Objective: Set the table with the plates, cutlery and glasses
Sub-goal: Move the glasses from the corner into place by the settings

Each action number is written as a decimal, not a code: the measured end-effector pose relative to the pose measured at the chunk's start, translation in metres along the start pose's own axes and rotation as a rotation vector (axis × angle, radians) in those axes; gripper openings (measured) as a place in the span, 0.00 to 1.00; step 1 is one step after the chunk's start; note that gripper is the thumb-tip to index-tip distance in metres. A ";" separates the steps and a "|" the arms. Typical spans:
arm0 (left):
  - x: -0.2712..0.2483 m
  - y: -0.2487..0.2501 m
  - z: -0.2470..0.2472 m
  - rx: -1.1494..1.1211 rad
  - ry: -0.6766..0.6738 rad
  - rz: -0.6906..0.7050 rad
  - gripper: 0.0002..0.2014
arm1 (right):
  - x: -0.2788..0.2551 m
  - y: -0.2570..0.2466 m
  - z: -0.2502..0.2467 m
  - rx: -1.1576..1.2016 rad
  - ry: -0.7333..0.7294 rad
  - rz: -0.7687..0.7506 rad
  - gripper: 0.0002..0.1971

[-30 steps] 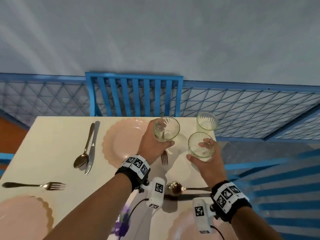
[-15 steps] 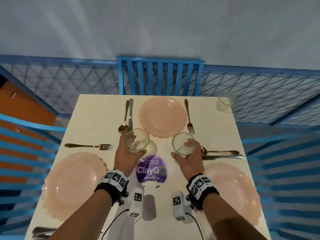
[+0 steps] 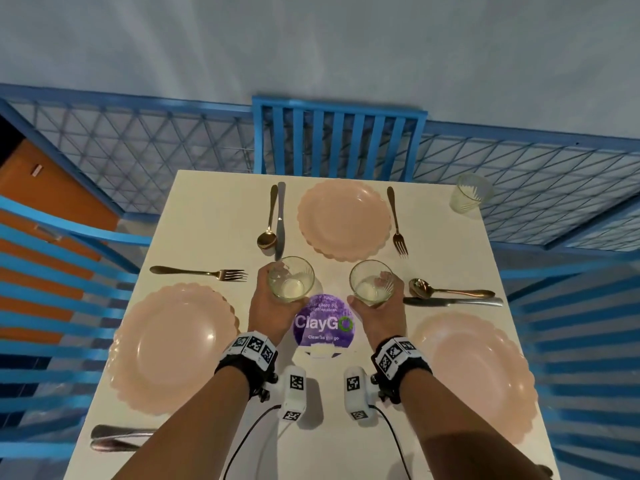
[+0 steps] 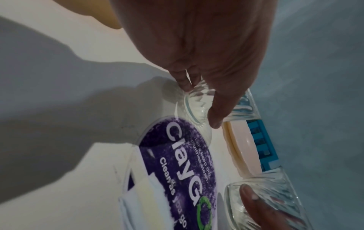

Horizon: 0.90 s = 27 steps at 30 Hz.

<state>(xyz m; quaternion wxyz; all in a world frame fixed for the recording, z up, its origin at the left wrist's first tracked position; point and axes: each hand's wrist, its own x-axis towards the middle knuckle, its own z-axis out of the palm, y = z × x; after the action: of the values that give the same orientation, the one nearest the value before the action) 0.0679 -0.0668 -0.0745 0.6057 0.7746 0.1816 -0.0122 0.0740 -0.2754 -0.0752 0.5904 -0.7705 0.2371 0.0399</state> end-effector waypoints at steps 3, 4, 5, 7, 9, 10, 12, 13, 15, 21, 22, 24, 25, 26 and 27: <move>0.000 -0.001 0.002 -0.005 0.002 0.004 0.39 | -0.001 0.001 0.000 0.000 0.000 -0.012 0.43; -0.001 -0.001 0.003 -0.004 -0.002 0.003 0.39 | -0.001 0.002 0.000 0.002 0.002 -0.014 0.42; 0.000 -0.001 0.003 -0.010 -0.006 0.004 0.39 | -0.002 0.003 0.000 0.004 0.004 -0.018 0.42; 0.001 -0.002 0.002 -0.030 -0.011 -0.003 0.41 | -0.004 0.003 -0.001 0.002 0.003 -0.023 0.42; 0.001 -0.003 0.001 -0.038 -0.014 -0.002 0.42 | -0.004 0.001 -0.002 0.009 -0.002 -0.027 0.42; 0.001 -0.003 0.001 -0.031 -0.015 0.002 0.42 | -0.004 0.000 -0.002 0.012 -0.004 -0.026 0.42; -0.001 -0.003 0.001 -0.034 -0.019 0.009 0.42 | -0.005 0.000 -0.004 0.018 -0.014 -0.020 0.43; -0.001 -0.002 0.001 -0.041 -0.020 0.012 0.41 | -0.006 0.000 -0.005 0.023 -0.020 -0.014 0.44; -0.003 0.000 0.002 -0.042 -0.016 0.004 0.41 | -0.008 -0.002 -0.007 0.041 -0.035 0.007 0.45; -0.005 0.002 0.004 -0.050 -0.012 -0.034 0.46 | -0.016 -0.008 -0.021 0.059 -0.079 0.038 0.50; -0.005 0.002 0.004 -0.050 -0.014 -0.041 0.47 | -0.018 -0.009 -0.024 0.079 -0.090 0.046 0.50; -0.009 0.003 0.005 -0.070 0.001 -0.036 0.50 | -0.024 -0.010 -0.030 0.117 -0.084 0.067 0.51; -0.010 0.002 0.004 -0.111 0.008 -0.047 0.52 | -0.029 -0.010 -0.036 0.104 -0.075 0.068 0.50; -0.013 0.001 0.003 -0.148 0.016 -0.071 0.53 | -0.035 -0.008 -0.043 0.068 -0.065 0.060 0.49; -0.015 -0.004 0.001 -0.175 0.029 -0.090 0.53 | -0.041 -0.007 -0.053 0.044 -0.060 0.039 0.48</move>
<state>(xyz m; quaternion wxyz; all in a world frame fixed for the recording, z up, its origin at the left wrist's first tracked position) 0.0527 -0.0710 -0.0746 0.6672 0.7099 0.2253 -0.0120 0.0291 -0.3099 -0.0394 0.6131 -0.7509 0.2354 0.0693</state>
